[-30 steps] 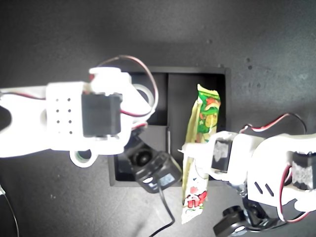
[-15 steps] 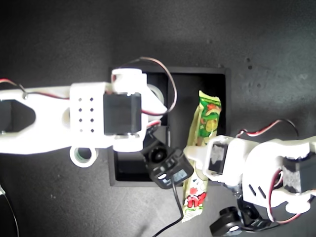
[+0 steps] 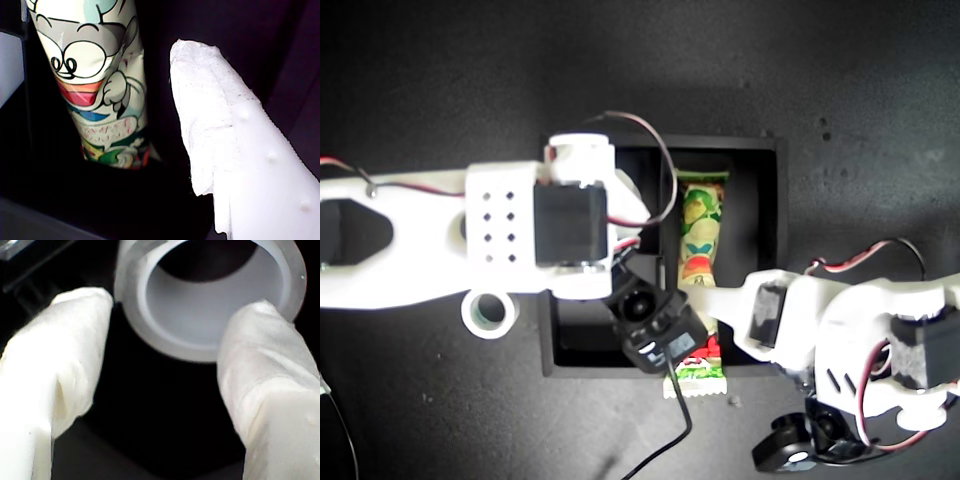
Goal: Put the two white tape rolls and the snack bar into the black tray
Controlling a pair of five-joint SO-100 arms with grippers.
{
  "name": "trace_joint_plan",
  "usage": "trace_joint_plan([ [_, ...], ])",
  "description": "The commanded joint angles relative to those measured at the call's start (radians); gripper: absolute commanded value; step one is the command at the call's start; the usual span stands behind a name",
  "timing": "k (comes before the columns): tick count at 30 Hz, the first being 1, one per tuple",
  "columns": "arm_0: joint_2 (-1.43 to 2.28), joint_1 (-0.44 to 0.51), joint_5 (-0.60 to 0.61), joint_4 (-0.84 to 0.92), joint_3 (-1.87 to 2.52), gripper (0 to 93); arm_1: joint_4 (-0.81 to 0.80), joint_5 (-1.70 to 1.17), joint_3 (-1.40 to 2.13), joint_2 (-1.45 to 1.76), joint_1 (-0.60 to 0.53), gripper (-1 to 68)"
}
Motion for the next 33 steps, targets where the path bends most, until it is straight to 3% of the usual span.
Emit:
trace_joint_plan([
  [1, 0.129, -0.003, 0.021, 0.018, -0.009, 16.7, 0.084, 0.014, -0.072, 0.009, 0.006, 23.1],
  [5, 0.396, -0.048, 0.063, 0.020, 0.089, 17.1, 0.351, 0.009, -0.331, 0.009, 0.032, 23.2],
  [11, 0.911, -0.075, 0.029, 0.020, 0.419, 17.1, 0.364, 0.081, -0.003, 0.408, 0.081, 14.2],
  [15, 1.152, 0.038, -0.084, -0.028, 0.707, 15.8, 0.362, 0.232, 0.284, 0.624, 0.112, 8.4],
  [21, 1.477, 0.247, -0.284, -0.371, 1.276, 15.3, 0.360, 0.454, 0.641, 0.844, 0.126, 0.1],
  [27, 1.589, 0.403, -0.428, -0.626, 1.638, 15.5, 0.245, 0.630, 1.026, 1.124, 0.071, 0.0],
  [33, 1.470, 0.508, -0.479, -0.716, 1.684, 15.6, 0.101, 0.782, 1.359, 1.401, 0.002, -0.1],
])
